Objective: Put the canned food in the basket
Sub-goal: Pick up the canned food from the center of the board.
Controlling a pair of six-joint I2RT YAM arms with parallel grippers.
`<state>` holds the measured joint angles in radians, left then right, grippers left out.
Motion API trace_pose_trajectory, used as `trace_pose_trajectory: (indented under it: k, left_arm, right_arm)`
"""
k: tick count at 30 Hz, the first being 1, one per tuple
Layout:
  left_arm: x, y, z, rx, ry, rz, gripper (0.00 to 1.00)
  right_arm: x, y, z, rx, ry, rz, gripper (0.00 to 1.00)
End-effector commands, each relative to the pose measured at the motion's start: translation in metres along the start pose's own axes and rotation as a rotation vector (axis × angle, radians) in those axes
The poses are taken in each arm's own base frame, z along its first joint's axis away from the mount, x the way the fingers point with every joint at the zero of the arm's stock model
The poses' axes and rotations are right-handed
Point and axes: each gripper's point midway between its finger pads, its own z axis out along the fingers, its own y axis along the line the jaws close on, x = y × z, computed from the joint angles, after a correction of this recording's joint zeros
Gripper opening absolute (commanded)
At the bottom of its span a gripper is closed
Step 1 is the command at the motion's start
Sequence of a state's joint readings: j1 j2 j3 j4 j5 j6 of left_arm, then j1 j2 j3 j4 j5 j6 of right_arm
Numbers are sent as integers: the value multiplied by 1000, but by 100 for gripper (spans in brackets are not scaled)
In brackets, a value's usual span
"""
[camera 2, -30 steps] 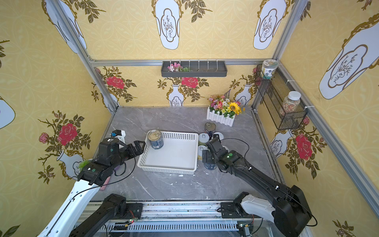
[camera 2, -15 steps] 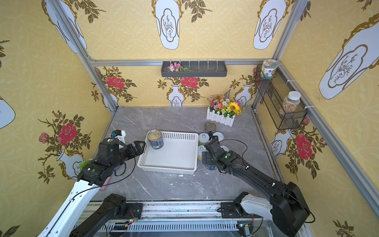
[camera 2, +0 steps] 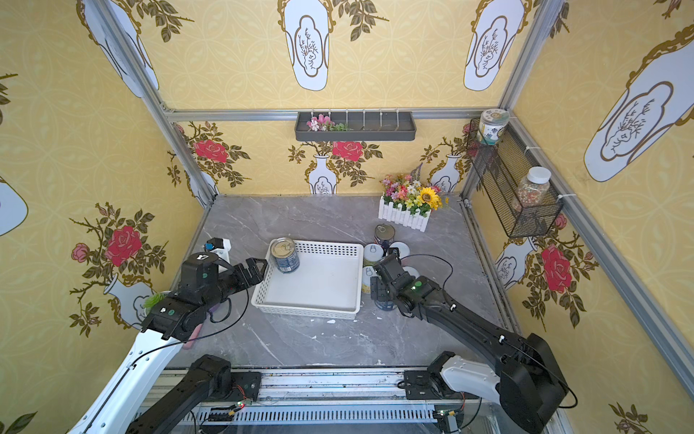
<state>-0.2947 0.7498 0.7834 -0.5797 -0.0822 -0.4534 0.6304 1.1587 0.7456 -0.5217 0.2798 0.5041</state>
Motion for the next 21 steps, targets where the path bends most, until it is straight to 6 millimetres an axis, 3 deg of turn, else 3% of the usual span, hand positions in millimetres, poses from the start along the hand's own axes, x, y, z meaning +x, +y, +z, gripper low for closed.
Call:
trace_pose_trajectory:
  k: [1, 8, 21]
  left_arm:
    - [1, 1, 1, -7, 2, 0, 100]
    - [1, 3, 2, -15, 3, -1, 100]
    - [1, 2, 1, -16, -1, -1, 100]
  right_arm:
    - [1, -1, 0, 14, 7, -5, 86]
    - [-17, 1, -15, 31, -20, -29, 85]
    - [-58, 14, -77, 8, -111, -68, 84]
